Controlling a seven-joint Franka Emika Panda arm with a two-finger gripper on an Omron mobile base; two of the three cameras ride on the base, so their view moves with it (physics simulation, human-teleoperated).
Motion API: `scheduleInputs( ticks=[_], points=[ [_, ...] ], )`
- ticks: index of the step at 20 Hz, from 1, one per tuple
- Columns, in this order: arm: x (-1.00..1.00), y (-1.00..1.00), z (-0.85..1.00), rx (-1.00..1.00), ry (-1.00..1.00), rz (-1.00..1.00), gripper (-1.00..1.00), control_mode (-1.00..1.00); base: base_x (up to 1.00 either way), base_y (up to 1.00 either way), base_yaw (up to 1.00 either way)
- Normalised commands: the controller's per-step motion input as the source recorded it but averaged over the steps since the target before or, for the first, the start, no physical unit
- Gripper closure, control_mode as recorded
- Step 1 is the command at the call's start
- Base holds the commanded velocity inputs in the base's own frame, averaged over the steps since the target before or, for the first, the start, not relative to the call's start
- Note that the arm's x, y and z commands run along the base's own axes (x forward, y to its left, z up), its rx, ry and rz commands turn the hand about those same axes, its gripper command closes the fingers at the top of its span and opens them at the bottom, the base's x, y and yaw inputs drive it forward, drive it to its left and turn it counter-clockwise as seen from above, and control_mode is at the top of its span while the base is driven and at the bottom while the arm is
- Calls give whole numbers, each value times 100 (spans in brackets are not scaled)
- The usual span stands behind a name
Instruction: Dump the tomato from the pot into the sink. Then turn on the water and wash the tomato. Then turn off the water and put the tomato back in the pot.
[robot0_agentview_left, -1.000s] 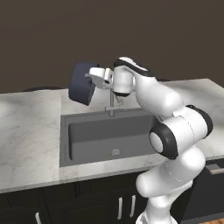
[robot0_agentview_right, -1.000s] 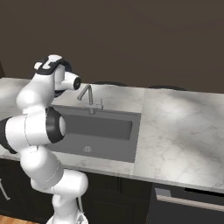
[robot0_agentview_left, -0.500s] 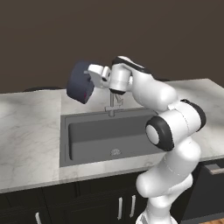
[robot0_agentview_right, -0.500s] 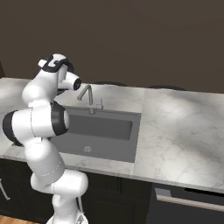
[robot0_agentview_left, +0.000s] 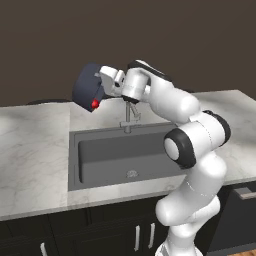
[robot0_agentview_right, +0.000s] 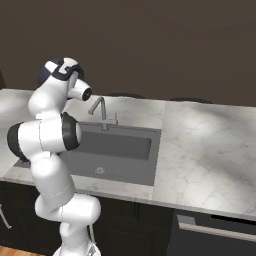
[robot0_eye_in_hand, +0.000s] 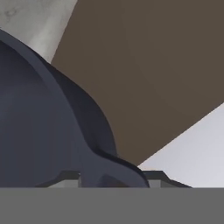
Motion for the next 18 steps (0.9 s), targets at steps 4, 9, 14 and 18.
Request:
scheduleInputs(
  ticks=[4,9,14,18],
  points=[
    [31,0,34,9,11,0,100,-100,0,0,0],
    [12,0,35,8,9,0,100,-100,0,0,0],
    [4,0,36,6,7,0,100,-100,0,0,0],
    [-7,0,51,4,1,0,100,-100,0,0,0]
  ],
)
